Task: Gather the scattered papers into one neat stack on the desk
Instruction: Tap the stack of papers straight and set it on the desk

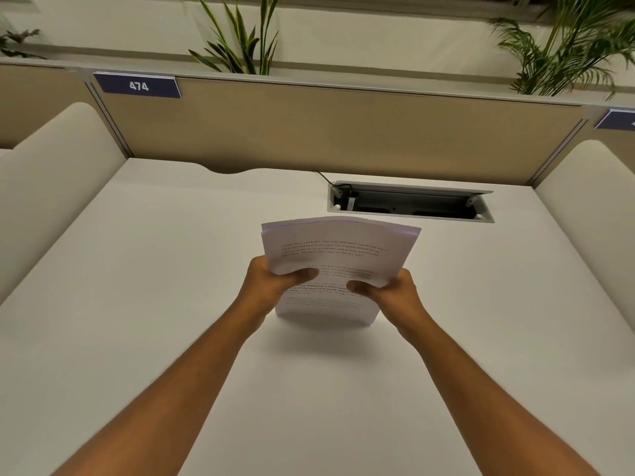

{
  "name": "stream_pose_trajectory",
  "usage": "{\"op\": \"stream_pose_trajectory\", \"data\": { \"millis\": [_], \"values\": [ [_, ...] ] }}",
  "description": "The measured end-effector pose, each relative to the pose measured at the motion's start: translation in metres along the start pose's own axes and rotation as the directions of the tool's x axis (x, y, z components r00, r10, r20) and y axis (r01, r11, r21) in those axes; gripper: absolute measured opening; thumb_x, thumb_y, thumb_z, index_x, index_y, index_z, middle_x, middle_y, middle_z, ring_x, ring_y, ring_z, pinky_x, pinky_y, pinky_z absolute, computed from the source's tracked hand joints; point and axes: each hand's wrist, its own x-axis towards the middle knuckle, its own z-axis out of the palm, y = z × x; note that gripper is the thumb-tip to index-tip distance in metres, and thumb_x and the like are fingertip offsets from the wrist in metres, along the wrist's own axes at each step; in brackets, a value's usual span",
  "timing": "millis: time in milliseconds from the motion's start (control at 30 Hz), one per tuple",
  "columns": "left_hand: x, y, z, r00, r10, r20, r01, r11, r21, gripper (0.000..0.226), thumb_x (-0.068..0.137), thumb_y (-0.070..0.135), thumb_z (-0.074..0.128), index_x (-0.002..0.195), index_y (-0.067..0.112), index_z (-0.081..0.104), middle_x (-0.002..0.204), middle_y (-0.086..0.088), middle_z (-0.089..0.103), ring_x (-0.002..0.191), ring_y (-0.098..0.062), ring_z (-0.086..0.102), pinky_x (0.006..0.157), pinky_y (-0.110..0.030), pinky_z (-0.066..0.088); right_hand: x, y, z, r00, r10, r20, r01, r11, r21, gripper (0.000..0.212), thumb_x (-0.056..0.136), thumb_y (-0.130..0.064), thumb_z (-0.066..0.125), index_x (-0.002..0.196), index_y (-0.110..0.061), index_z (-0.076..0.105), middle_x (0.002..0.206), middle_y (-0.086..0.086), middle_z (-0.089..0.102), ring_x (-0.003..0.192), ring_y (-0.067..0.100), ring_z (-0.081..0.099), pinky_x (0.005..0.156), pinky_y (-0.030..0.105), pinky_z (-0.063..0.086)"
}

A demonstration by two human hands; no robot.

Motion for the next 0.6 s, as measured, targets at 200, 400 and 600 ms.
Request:
{"op": "stream_pose_trajectory", "data": {
  "millis": [200,400,600],
  "values": [
    [0.003,-0.001,-0.002,0.999,-0.035,0.039,0.035,0.999,0.016,0.066,0.065,0.027,0.105,0.126,0.019,0.083,0.121,-0.004,0.087,0.117,-0.034,0.078,0.101,-0.051,0.065,0.003,0.004,-0.002,1.000,-0.010,-0.021,0.009,0.999,-0.039,0.049,0.074,-0.017,0.096,0.097,-0.055,0.076,0.105,-0.020,0.081,0.094,0.006,0.077,0.082,0.026,0.065],
    [0.000,-0.006,0.000,0.998,-0.058,0.038,0.055,0.997,0.061,0.043,0.075,0.022,0.102,0.110,0.037,0.083,0.110,0.009,0.088,0.113,-0.030,0.078,0.101,-0.050,0.065,-0.002,0.008,0.001,1.000,-0.008,-0.024,0.008,1.000,-0.018,0.057,0.076,-0.019,0.095,0.097,-0.067,0.071,0.104,-0.027,0.078,0.096,0.001,0.075,0.075,0.021,0.064],
    [0.010,-0.003,-0.001,0.999,-0.029,0.019,0.028,0.998,0.048,0.041,0.074,0.025,0.101,0.108,0.043,0.085,0.114,0.007,0.088,0.105,-0.022,0.081,0.095,-0.044,0.067,0.008,0.003,0.000,0.999,0.001,-0.035,-0.002,1.000,-0.028,0.055,0.074,-0.020,0.095,0.096,-0.065,0.072,0.103,-0.027,0.078,0.093,0.010,0.076,0.077,0.023,0.065]
  ]
}}
